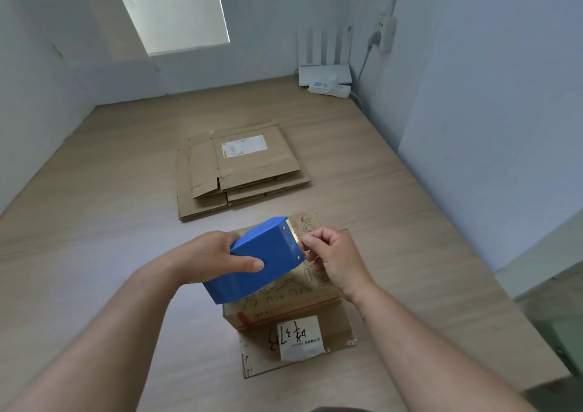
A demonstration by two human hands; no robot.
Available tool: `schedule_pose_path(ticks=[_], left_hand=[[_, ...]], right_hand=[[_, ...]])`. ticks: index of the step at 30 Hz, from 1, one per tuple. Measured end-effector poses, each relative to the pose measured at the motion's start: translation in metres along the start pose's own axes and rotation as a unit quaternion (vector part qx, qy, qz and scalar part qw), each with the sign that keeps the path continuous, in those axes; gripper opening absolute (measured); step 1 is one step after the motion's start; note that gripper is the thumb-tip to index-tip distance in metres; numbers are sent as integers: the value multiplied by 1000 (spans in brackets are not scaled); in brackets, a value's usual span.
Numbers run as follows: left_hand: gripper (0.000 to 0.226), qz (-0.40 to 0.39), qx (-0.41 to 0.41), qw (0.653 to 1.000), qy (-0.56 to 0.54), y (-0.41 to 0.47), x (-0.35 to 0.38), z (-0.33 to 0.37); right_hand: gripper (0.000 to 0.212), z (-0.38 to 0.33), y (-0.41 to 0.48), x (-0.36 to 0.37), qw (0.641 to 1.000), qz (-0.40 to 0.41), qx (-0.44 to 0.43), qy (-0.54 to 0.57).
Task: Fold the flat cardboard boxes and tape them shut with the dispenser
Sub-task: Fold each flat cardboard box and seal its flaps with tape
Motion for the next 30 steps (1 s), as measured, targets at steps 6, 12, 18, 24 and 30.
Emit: schedule_pose_path(ticks=[6,12,18,24,30], left_hand=[[55,8,2,1000,-11,13,-2,20],[82,-29,-76,994,66,7,-31,7],[52,-33,-98,986,129,21,-22,2],[56,-35,-128,985,110,35,-27,4],[53,-36,-148,981,121,45,-29,15]], right_hand=[[22,1,-1,-1,986,103,-8,-134],[22,6,5,-29,968,146,47,-197],[24,23,9,-34,968,138,73,-196],[19,23,6,-35,965,156,12,-209],[18,4,6,-23,961,204,-57,-179]])
Point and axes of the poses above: each hand's wrist, its own y-axis towards the middle knuckle, its own x-axis out of the palm, z = x × y, the point moved 2 cm from there along y, towards the middle knuckle
